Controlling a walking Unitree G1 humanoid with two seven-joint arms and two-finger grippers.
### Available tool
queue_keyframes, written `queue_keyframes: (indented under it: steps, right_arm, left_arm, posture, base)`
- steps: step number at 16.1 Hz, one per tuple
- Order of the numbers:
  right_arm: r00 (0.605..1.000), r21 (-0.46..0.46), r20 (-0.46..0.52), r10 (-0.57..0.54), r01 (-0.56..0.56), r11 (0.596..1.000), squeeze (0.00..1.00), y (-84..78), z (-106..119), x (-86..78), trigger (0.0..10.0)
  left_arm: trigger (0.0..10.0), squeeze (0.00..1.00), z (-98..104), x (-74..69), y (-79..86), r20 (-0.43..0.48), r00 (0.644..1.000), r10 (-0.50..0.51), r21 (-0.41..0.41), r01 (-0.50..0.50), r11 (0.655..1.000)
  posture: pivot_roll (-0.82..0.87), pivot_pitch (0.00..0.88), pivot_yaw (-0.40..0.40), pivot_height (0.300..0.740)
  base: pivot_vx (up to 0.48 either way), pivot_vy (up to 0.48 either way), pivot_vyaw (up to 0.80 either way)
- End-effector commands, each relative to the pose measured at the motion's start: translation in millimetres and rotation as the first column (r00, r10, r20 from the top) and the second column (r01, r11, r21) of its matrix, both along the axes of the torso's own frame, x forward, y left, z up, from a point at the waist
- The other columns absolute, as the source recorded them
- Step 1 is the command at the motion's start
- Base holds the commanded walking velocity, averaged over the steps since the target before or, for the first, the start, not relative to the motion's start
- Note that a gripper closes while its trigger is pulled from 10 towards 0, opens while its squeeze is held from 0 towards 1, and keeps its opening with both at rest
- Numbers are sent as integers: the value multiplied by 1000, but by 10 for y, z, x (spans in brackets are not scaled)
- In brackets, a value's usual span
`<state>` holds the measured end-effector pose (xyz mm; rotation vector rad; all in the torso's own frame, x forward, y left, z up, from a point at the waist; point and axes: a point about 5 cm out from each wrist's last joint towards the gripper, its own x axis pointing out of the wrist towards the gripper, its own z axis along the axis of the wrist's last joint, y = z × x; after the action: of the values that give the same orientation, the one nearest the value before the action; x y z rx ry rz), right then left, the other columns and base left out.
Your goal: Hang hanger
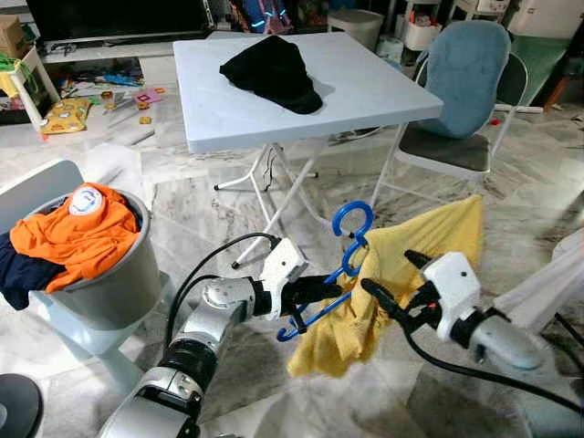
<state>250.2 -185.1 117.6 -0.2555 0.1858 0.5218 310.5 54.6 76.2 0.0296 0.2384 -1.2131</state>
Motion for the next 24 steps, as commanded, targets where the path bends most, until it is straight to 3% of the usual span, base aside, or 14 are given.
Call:
queue_keyframes:
  steps: [1,4,5,6,7,8,9,10,15,24]
  right_arm:
    - [998,-6,13,-63,63,998,0,1,15,21,10000]
    - [987,-20,22,-157,158,987,0,33,-67,72,9882]
    - [989,-24,5,-149,149,989,0,58,-107,62,8510]
    - [992,-28,-13,-126,126,992,0,80,-132,54,10000]
    - [992,-26,-17,-124,124,992,0,84,-136,55,10000]
    - [995,-19,-30,-100,99,995,0,113,-151,52,8314]
    - [995,-21,-31,-91,90,996,0,125,-156,51,3725]
    - [995,-22,-32,-90,89,996,0,124,-165,57,0]
    - [989,-35,6,-149,149,988,0,75,-159,140,0]
    - [979,-40,42,-201,203,978,0,-72,-109,148,0]
  left_arm:
    - [0,0,193,68,-88,69,997,-17,-36,20,999]
    - [0,0,224,55,-122,70,997,-29,-56,33,998]
    - [0,0,240,47,-119,73,996,-42,-59,46,997]
    - [0,0,253,47,-114,77,996,-51,-58,56,997]
    - [0,0,261,50,-111,78,996,-53,-60,58,997]
    - [0,0,291,61,-113,82,995,-55,-65,60,996]
    - [0,0,308,66,-118,83,995,-56,-69,62,996]
    - [0,0,324,64,-126,84,994,-67,-73,73,995]
    - [0,0,389,74,-150,97,991,-90,-80,98,992]
    - [0,0,405,98,-141,106,991,-77,-73,85,994]
  posture:
    - [-16,0,-50,740]
    - [-10,0,-50,740]
    - [-9,0,-51,740]
    - [-9,0,-53,740]
    - [-10,0,-52,740]
    - [-8,0,-55,740]
    - [-8,0,-56,740]
    - [-8,0,-56,740]
    - [-11,0,-54,740]
    - [-21,0,-65,740]
  base:
    - [0,0,0]
    - [0,0,0]
    - [0,0,0]
    - [0,0,0]
    - [0,0,0]
    - [0,0,0]
    - [0,0,0]
    - [0,0,0]
    - [0,0,0]
    - [0,0,0]
